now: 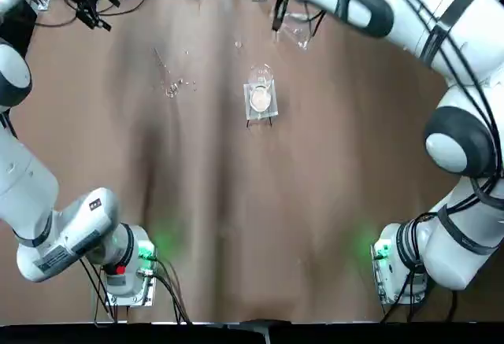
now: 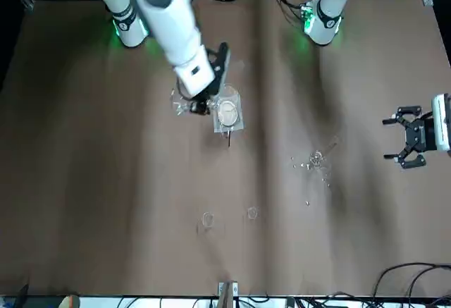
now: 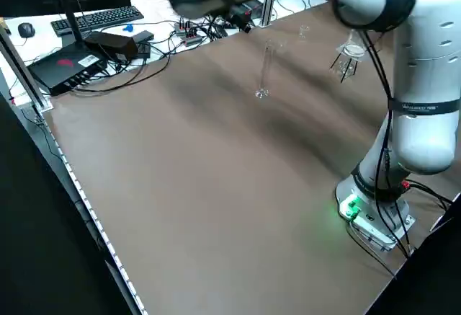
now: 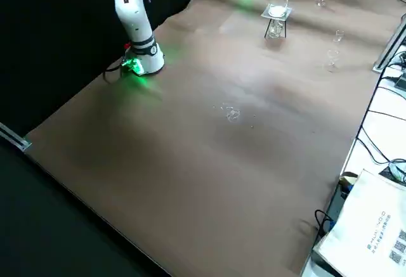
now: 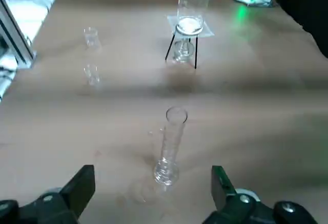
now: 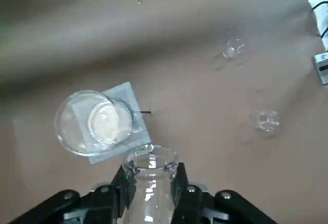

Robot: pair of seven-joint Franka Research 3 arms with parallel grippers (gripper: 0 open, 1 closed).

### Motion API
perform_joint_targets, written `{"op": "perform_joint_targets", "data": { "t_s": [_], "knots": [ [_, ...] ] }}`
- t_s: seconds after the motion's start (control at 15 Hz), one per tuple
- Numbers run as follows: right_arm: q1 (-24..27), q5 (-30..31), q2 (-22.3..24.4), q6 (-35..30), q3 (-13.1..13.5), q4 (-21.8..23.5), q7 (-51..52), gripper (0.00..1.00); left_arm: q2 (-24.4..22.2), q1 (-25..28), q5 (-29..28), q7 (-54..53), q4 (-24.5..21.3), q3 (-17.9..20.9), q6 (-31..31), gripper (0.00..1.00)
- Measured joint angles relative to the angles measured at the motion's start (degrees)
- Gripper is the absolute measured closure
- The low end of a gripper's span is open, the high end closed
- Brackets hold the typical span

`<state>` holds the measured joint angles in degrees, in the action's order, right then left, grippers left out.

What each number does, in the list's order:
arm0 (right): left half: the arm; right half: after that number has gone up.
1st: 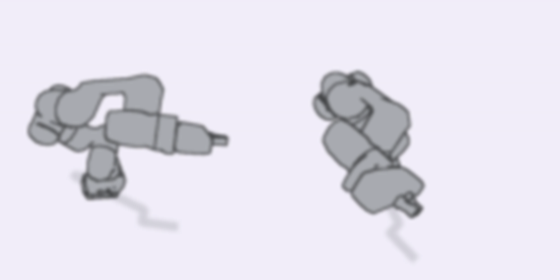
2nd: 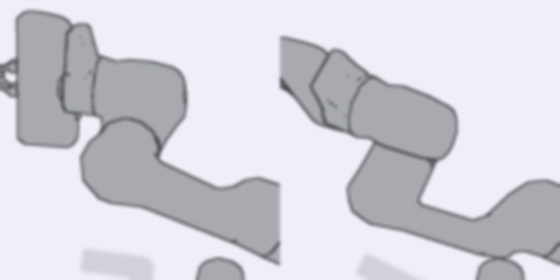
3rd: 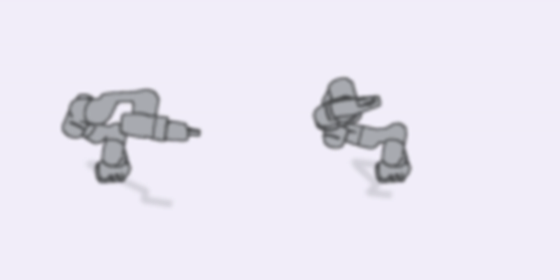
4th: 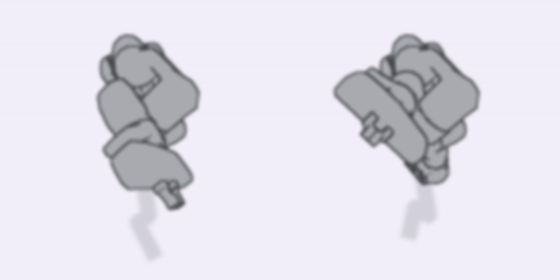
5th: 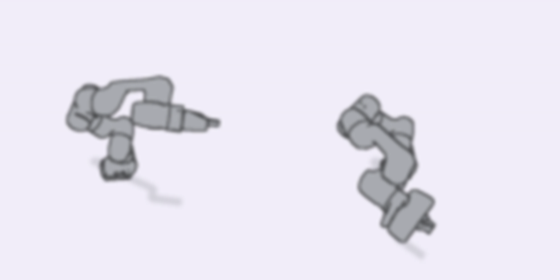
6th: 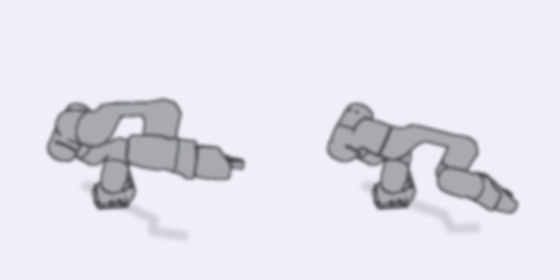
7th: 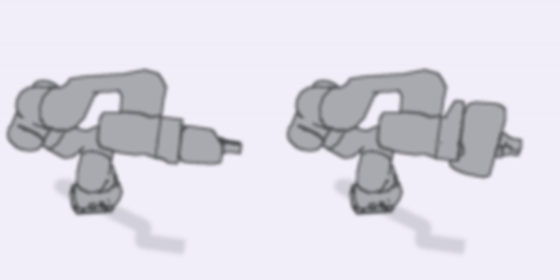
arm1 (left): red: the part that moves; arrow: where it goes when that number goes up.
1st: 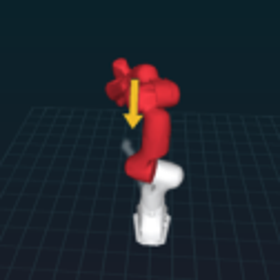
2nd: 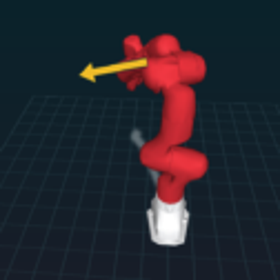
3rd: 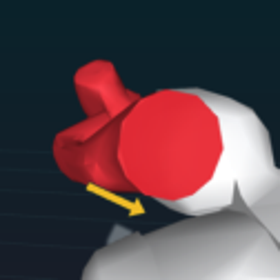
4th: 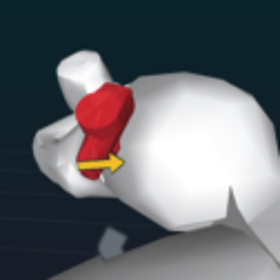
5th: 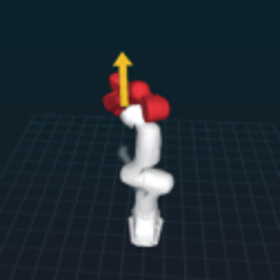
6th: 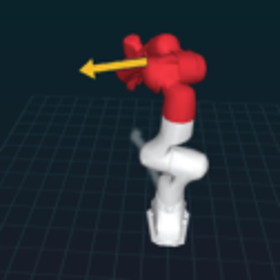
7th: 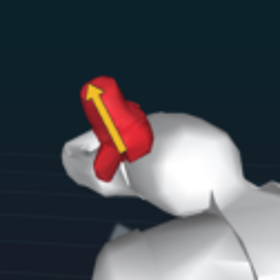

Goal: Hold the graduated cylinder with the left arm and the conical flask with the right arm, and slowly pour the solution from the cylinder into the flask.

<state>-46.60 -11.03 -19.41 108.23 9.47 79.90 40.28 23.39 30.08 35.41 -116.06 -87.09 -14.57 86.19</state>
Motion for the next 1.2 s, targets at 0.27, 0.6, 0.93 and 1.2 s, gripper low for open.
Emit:
{"op": "perform_joint_targets", "data": {
  "t_s": [0.27,0.6,0.93,1.2],
  "knots": [
    [8.4,-8.3,0.1,0.0,0.1,0.5,9.4,0.61,-5.9,-5.5,-3.4,12.9,-0.1,0.0,0.3,0.0],
    [22.9,-22.2,-0.1,-0.6,0.4,3.3,27.6,0.61,-9.9,-14.3,-10.3,33.0,-0.2,0.0,2.8,0.0],
    [42.8,-38.3,-0.6,-9.2,0.8,6.7,51.0,0.61,-11.0,-21.8,-19.6,56.1,-0.3,-0.1,5.0,0.0],
    [56.6,-44.8,-5.3,-19.7,0.6,8.5,72.0,0.61,-11.8,-27.8,-30.8,78.7,-0.3,-0.1,5.2,0.0]
  ]
}}
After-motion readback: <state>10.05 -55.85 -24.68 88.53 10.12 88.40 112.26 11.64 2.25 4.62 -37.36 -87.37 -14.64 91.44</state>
